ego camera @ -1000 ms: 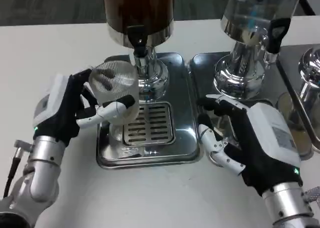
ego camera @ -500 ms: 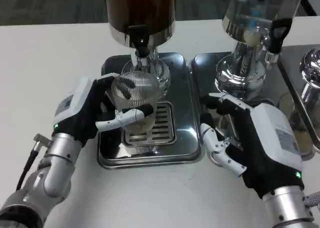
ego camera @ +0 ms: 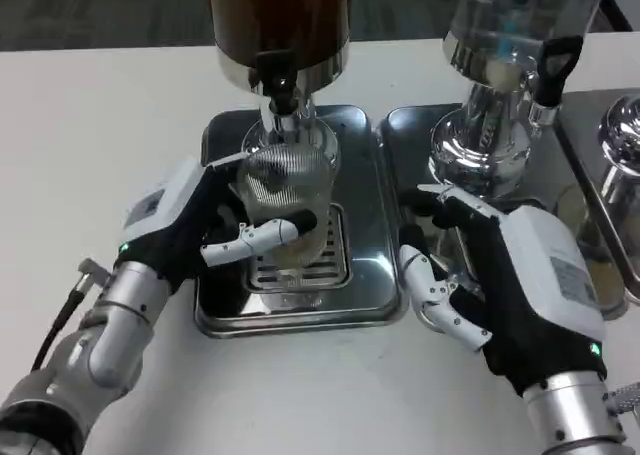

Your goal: Grasp the cup under the faucet to collect the drink, then remove the cup.

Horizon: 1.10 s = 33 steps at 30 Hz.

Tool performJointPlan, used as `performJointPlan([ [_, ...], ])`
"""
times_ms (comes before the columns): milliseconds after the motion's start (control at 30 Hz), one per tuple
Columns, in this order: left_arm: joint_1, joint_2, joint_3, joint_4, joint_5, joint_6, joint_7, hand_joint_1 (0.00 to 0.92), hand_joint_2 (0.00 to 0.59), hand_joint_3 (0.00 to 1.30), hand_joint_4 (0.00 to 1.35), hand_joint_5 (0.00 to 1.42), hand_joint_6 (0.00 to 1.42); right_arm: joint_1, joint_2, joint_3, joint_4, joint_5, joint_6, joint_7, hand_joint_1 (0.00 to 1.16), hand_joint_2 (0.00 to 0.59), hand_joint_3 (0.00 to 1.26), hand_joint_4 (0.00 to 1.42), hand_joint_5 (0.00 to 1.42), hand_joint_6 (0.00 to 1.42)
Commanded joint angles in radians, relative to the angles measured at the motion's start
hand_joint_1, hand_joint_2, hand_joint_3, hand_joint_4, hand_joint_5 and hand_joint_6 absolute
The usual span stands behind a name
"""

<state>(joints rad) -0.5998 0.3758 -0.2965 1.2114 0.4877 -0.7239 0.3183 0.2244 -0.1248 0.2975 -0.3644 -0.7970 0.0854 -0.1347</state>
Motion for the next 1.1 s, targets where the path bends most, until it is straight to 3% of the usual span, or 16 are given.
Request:
performJointPlan([
  [33, 0.012, 0.027, 0.010, -0.006, -0.010, -0.008, -0.028, 0.155, 0.052, 0.37, 0.32, 0.53, 0.81, -0.014, 0.009, 0.004, 0.014, 0.012, -0.008, -0.013, 0.25, 0.436, 0.36, 0.35, 0.36, 0.29],
  [167, 0.025, 0.048, 0.020, -0.019, -0.016, -0.022, -0.029, 0.135, 0.039, 0.35, 0.21, 0.43, 0.69, -0.026, 0.012, 0.010, 0.030, 0.022, -0.015, -0.018, 0.25, 0.436, 0.37, 0.35, 0.36, 0.30],
  [367, 0.042, 0.080, 0.035, -0.039, -0.037, -0.064, -0.061, 0.066, 0.008, 0.24, 0.01, 0.20, 0.40, -0.039, 0.012, 0.014, 0.046, 0.033, -0.023, -0.025, 0.25, 0.441, 0.37, 0.35, 0.36, 0.30],
  [633, 0.113, 0.130, 0.100, -0.122, -0.122, -0.163, -0.137, 0.017, 0.010, 0.11, 0.00, 0.13, 0.31, -0.040, 0.012, 0.021, 0.053, 0.038, -0.020, -0.042, 0.26, 0.451, 0.38, 0.35, 0.36, 0.28],
  [733, 0.145, 0.159, 0.160, -0.189, -0.233, -0.218, -0.251, 0.011, 0.022, 0.11, 0.00, 0.12, 0.30, -0.042, 0.013, 0.021, 0.061, 0.046, -0.021, -0.045, 0.26, 0.452, 0.38, 0.35, 0.36, 0.27],
  [900, 0.185, 0.222, 0.247, -0.301, -0.424, -0.270, -0.456, 0.000, 0.045, 0.25, 0.16, 0.27, 0.34, -0.050, 0.016, 0.025, 0.067, 0.048, -0.022, -0.053, 0.26, 0.452, 0.38, 0.35, 0.36, 0.27],
  [933, 0.190, 0.226, 0.271, -0.320, -0.493, -0.250, -0.523, 0.000, 0.048, 0.27, 0.20, 0.30, 0.35, -0.051, 0.016, 0.025, 0.068, 0.048, -0.021, -0.054, 0.26, 0.452, 0.38, 0.35, 0.36, 0.27],
  [1000, 0.177, 0.227, 0.338, -0.371, -0.721, -0.108, -0.778, 0.000, 0.064, 0.30, 0.25, 0.34, 0.36, -0.054, 0.017, 0.025, 0.072, 0.052, -0.021, -0.054, 0.26, 0.452, 0.38, 0.35, 0.36, 0.27],
  [1100, 0.106, 0.248, 0.409, -0.410, -0.956, 0.201, -1.130, 0.000, 0.065, 0.30, 0.24, 0.32, 0.35, -0.060, 0.016, 0.027, 0.082, 0.058, -0.026, -0.051, 0.26, 0.452, 0.38, 0.35, 0.36, 0.27],
])
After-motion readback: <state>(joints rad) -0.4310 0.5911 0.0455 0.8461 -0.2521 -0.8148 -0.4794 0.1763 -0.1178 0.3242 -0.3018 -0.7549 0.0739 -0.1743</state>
